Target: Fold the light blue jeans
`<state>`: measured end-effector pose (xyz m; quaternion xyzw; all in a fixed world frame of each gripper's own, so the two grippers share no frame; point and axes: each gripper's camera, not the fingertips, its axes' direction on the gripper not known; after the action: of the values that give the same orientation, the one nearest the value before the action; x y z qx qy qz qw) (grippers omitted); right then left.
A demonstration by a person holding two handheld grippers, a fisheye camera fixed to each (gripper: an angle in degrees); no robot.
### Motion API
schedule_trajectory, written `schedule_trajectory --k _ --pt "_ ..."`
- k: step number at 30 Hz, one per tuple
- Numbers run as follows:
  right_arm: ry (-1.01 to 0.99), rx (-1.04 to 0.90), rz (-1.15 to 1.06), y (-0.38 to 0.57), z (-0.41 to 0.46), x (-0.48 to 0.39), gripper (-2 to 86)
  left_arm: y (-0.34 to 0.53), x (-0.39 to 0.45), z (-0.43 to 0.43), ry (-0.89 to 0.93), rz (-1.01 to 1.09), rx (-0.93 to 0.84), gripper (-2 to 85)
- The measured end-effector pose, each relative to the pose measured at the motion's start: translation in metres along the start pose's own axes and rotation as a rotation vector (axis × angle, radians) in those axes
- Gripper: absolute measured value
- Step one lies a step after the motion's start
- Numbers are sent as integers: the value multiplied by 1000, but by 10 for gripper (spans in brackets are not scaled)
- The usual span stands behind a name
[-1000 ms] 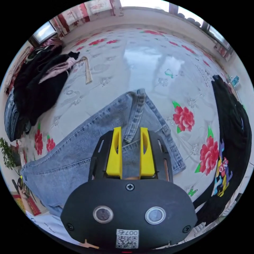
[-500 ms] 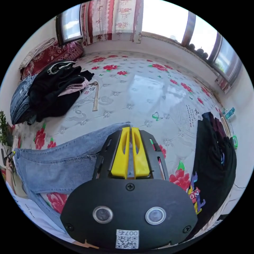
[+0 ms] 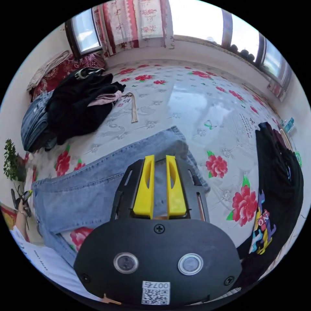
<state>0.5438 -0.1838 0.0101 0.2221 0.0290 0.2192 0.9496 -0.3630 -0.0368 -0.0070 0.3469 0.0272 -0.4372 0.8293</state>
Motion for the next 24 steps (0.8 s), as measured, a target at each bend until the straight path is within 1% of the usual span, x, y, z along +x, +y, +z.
schedule_trajectory --k 2,4,6,8,10,12,14,16,17,18,19,20,21,22,23,24 --pt "-95 -36 9 40 -17 -2 21 17 10 -15 1 17 15 60" --pt "-118 8 -2 82 -37 -9 18 37 25 -31 -1 69 35 60" --pt "-120 8 -8 128 -52 -17 20 71 48 -43 -32 165 11 60" --pt "-101 -46 -24 190 -65 -27 26 100 60 -45 -50 225 -22 61" --pt "-84 -92 -14 235 -73 -31 29 131 65 -44 -57 242 -54 67" --pt "-38 -136 -21 275 -81 -35 30 172 70 -44 -33 238 -40 79" --pt "35 -175 -28 315 -86 -39 30 195 78 -34 -32 267 -68 79" --pt "68 -200 -33 337 -84 -41 29 212 88 -14 -98 319 -116 77" --pt "98 -238 -46 348 -76 -40 28 219 92 5 -148 344 -168 74" --pt "122 -272 -48 354 -69 -38 28 226 95 20 -178 372 -181 69" --pt "131 -298 -61 364 -59 -35 28 230 97 18 -186 393 -133 67" --pt "138 -213 -34 369 -66 -30 28 233 100 21 -199 405 -114 61" --pt "135 -253 -5 369 -63 -26 28 232 101 23 -188 389 -123 57" --pt "96 -252 40 363 -68 -20 29 230 101 23 -178 371 -135 56" --pt "66 -298 101 356 -70 -12 30 225 100 22 -153 322 -162 55" --pt "51 -306 121 353 -72 -9 31 222 98 20 -130 283 -187 53"
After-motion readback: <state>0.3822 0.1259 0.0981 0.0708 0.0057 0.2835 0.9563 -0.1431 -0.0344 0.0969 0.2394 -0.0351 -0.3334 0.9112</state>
